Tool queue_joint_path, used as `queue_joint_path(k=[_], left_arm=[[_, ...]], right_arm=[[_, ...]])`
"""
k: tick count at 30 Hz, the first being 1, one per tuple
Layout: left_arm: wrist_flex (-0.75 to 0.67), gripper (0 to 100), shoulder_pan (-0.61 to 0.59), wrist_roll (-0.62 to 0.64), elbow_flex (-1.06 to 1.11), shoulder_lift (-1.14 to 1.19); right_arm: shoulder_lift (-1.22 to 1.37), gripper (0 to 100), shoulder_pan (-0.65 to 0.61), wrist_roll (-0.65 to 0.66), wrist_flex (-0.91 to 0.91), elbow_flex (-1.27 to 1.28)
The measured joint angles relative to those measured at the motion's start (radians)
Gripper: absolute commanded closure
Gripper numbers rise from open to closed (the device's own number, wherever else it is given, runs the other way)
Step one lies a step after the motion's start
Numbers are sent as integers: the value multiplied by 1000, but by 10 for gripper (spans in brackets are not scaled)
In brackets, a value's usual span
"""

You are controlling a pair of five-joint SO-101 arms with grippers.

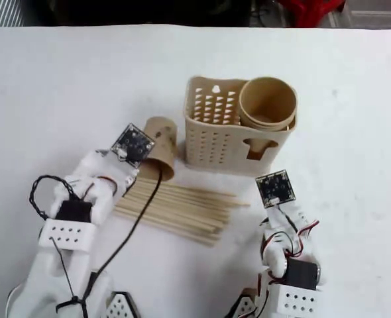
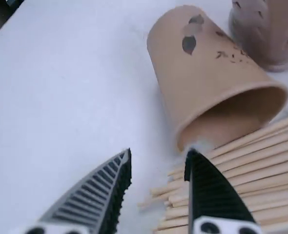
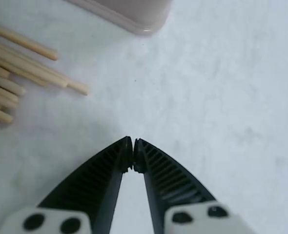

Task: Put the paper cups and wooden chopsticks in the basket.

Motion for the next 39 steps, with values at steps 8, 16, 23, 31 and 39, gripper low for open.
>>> queue_joint_path(k=[8,16,23,31,39], left_arm=[[-38,808,11,2,0,0],[-46,808,97,2,0,0],[-141,812,95,2,0,107],[-203,812,91,2,-91,325],[-269,858,92,63,-144,422]], right_arm=[[0,979,0,0,0,0],[0,979,0,0,0,0],[0,979,8,0,0,0],[0,979,8,0,0,0],[0,979,6,0,0,0]])
